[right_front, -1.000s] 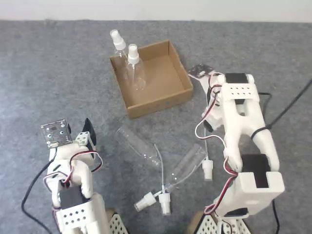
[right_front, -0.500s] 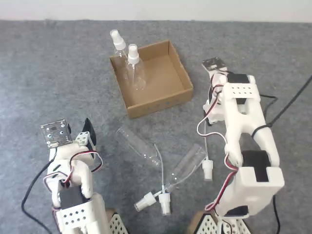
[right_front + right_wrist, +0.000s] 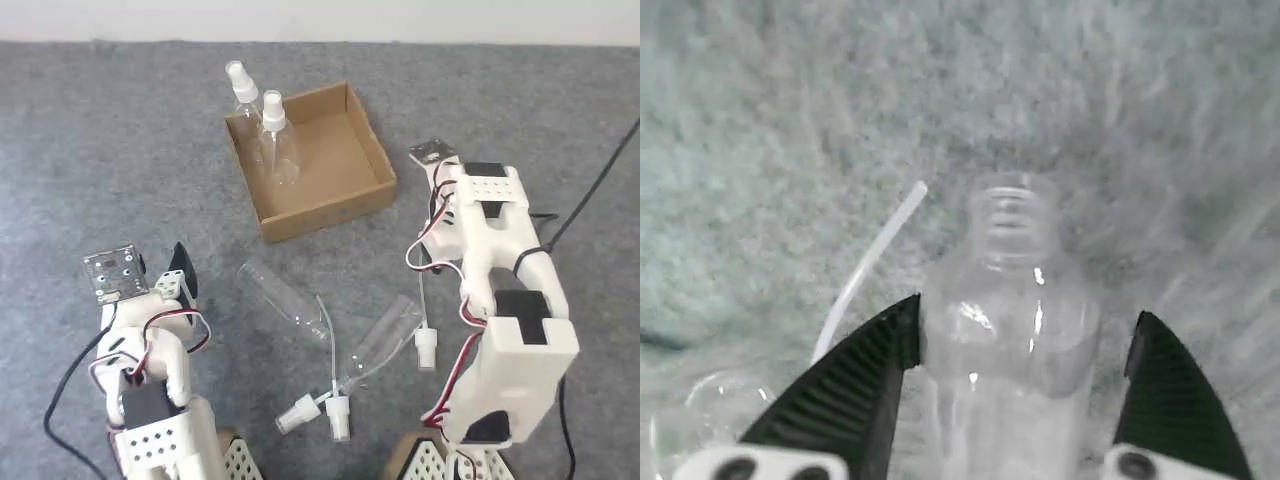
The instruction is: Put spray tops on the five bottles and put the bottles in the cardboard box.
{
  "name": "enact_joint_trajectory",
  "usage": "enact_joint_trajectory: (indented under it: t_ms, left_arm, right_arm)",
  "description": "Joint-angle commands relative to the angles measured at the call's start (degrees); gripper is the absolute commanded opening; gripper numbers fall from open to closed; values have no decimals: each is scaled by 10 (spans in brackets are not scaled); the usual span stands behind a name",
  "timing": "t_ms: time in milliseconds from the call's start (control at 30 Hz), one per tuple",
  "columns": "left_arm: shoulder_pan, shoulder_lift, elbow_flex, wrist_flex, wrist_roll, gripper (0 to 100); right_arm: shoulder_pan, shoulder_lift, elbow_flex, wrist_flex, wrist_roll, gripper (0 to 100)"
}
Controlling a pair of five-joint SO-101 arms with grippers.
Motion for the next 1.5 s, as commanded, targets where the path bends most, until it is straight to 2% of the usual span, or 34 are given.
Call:
enact_joint_trajectory:
  t_ms: [0, 167, 333, 667, 833, 1033, 1300, 1467]
  left_arm:
    - [-2, -6, -7, -9, 6, 190]
    - [-2, -6, -7, -9, 6, 190]
    - [-2, -6, -7, -9, 6, 190]
    - [-2, -6, -7, -9, 6, 190]
    - [-2, -6, -7, -9, 6, 190]
    - [-2, -6, -7, -9, 6, 190]
    - [-2, -6, -7, -9, 6, 190]
    - [-2, -6, -7, -9, 6, 190]
  right_arm:
    - [0, -8, -26, 8, 36, 292]
    - [3, -8, -39, 9, 56, 288]
    - [0, -8, -61, 34, 64, 201]
    - [5, -8, -87, 63, 63, 101]
    - [5, -30, -90, 93, 62, 90]
    - [0, -131, -87, 153, 61, 90]
    - [-1, -233, -87, 173, -12, 78]
    - [-32, -276, -86, 177, -53, 62]
